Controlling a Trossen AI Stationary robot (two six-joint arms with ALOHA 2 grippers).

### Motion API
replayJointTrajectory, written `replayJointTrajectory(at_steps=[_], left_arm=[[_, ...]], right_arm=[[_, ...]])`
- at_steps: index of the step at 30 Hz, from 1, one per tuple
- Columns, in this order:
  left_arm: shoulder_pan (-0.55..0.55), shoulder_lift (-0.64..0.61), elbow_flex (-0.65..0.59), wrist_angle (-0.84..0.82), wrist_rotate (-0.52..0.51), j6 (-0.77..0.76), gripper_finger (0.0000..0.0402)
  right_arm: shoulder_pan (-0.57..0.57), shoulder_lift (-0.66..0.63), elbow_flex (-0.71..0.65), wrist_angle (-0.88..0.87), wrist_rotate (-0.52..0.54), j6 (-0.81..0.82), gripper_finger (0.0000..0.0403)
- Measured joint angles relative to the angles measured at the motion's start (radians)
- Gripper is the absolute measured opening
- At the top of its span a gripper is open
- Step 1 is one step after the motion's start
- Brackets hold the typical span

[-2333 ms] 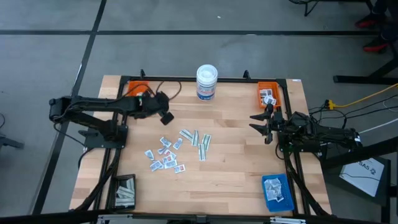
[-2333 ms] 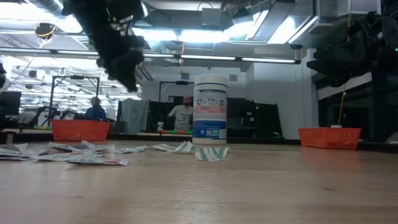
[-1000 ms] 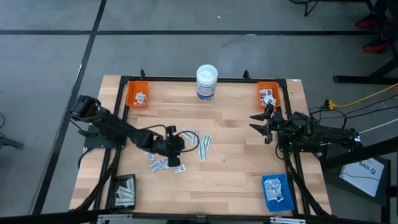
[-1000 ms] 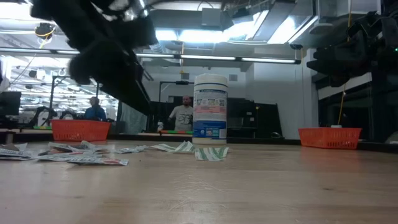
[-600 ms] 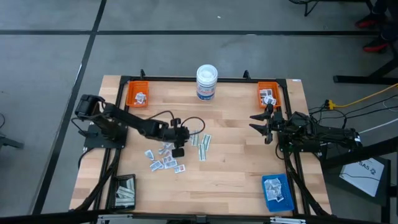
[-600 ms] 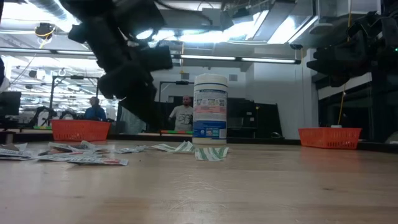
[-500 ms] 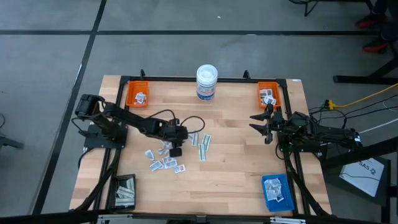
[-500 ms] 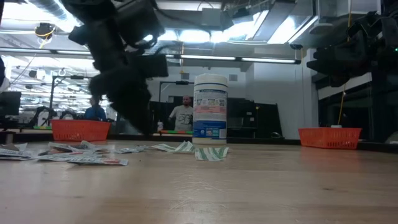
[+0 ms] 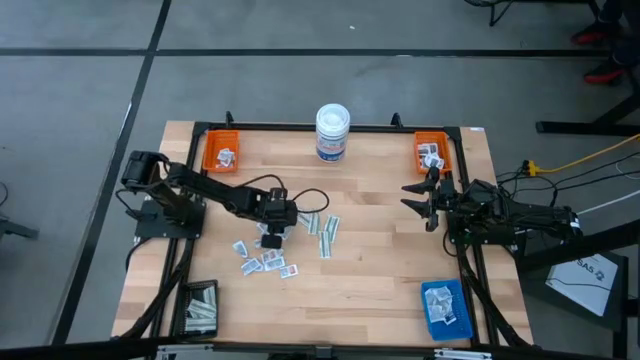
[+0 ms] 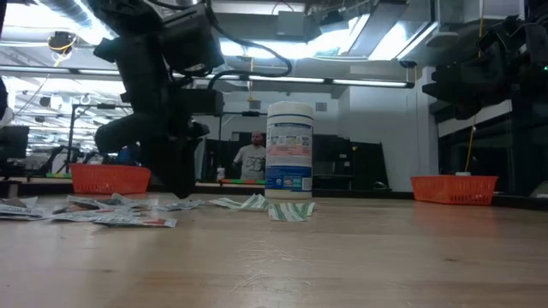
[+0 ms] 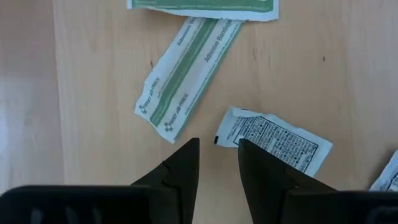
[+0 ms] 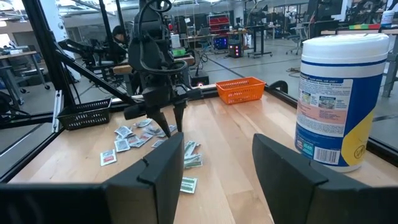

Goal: Pick & Place First Aid Supplies
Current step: Put the orange ointment pack into the left orange bin

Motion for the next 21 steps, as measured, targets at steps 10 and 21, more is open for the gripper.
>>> replayJointTrajectory(at_steps=[10,21], left_arm=[[0.047,0.055,0.002,0.061,0.084,0.033,0.0104],[0.067,0.067,0.003,0.062,0.203,0.006,0.0053]], right_arm=[[0.000,0.000,0.000,0.000,0.000,-0.002,0.0191],[0.000,0.000,0.000,0.000,0.000,-0.003,0.0191]])
